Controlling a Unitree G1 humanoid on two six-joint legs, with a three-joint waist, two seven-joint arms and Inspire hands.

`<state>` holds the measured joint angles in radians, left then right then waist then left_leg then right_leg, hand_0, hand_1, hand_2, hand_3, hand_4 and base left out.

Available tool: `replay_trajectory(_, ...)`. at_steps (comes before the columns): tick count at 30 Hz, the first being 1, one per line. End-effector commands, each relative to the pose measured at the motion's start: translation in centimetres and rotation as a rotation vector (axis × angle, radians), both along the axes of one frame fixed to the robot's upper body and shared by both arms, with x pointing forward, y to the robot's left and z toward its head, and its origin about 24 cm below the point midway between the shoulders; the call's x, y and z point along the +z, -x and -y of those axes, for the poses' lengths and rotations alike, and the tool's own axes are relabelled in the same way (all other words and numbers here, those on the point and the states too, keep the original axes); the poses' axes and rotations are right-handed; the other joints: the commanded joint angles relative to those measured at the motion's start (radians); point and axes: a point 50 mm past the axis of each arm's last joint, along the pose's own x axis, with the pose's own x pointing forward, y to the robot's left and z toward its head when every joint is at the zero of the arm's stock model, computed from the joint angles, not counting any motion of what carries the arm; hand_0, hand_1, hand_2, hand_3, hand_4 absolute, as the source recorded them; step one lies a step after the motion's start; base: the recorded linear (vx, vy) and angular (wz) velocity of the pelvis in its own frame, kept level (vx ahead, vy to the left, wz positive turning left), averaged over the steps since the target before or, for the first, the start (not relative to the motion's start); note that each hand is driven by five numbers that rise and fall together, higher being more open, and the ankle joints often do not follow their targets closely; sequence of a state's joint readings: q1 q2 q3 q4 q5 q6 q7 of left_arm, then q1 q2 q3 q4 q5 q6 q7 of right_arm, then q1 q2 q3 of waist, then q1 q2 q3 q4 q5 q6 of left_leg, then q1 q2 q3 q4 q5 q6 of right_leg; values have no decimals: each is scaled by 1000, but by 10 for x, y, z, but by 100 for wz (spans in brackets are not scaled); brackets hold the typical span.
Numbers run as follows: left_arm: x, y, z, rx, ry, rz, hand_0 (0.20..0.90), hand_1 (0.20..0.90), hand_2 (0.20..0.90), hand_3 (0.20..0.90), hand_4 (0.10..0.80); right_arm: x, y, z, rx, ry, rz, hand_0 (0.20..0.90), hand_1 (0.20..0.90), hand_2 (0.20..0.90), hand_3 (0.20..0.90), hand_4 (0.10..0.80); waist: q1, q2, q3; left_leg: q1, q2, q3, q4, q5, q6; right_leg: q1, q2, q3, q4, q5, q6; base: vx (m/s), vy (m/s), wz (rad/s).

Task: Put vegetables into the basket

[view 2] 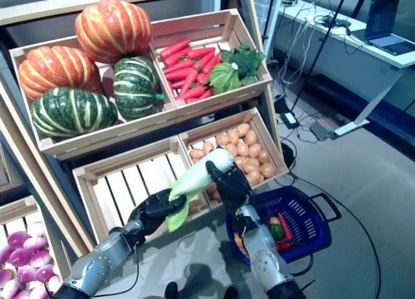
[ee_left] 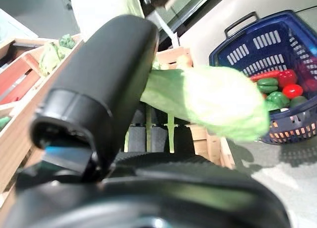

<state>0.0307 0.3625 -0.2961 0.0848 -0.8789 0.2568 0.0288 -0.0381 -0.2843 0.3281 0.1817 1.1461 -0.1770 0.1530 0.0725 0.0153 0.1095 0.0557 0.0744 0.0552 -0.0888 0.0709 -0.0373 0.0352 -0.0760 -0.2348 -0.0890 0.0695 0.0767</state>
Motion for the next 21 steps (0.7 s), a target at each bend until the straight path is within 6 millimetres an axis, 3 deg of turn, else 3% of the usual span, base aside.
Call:
replay_trajectory(1,38,-34,27,-89,124,187,300,300,300,300,400,62,-18,-44,150,-195,326,300,300,300,300,400,-13,-41,-49,9,-17,-16,1,-66,-11,53,-76,11,2,-7,58,-11,-7,-11)
replay_trajectory(11,35,-33,27,-122,79,192,300,300,300,300,400,64,-19,-44,142,-212,325,300,300,300,300,400,-15,-39,-46,11,-14,-14,1,-66,-12,54,-74,14,2,-8,57,-1,-1,-1)
replay_trajectory(13,35,-33,26,-117,74,186,773,773,773,773,715,64,-19,-43,139,-217,319,300,300,300,300,400,-16,-38,-46,11,-13,-15,1,-65,-12,55,-73,15,2,-8,56,0,0,0)
replay_trajectory(14,35,-33,26,-113,77,185,773,773,773,773,715,65,-20,-43,138,-210,321,300,300,300,300,400,-17,-38,-46,12,-12,-14,1,-65,-12,55,-72,16,2,-9,55,0,0,0)
replay_trajectory(15,35,-34,25,-105,81,184,900,900,900,900,800,64,-20,-42,135,-209,320,300,300,300,300,400,-19,-39,-47,12,-12,-14,1,-65,-13,54,-72,16,2,-9,55,0,0,0)
replay_trajectory(21,39,-35,20,-66,123,201,900,900,900,900,800,71,-21,-31,84,-215,346,300,300,300,300,400,-21,-39,-40,10,-9,-13,1,-63,-14,51,-68,18,2,-7,53,0,0,0)
